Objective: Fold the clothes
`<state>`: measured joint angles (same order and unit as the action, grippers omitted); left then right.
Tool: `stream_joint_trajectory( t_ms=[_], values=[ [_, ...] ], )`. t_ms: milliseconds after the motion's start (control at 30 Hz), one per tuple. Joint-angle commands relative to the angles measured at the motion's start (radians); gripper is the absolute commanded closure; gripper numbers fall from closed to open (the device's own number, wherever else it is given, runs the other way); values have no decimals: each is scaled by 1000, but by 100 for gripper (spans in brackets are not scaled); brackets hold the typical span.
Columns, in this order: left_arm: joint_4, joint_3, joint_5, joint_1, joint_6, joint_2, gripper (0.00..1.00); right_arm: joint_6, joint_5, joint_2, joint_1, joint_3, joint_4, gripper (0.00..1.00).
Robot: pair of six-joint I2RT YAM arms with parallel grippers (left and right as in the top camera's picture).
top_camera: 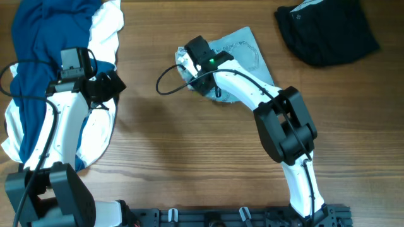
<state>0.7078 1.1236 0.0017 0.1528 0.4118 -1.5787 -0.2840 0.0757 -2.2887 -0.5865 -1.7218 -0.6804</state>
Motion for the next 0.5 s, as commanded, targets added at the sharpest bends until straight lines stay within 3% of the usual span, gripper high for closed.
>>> stream_joint_trajectory(
  t_ms=[0,467],
  values=[
    [-5,2,8,2,-15,-8,0,113,-98,-159,-15,92,-27,96],
    [-18,2,8,2,-15,-8,0,124,-89,163,166,-116,-191,96]
  ],
)
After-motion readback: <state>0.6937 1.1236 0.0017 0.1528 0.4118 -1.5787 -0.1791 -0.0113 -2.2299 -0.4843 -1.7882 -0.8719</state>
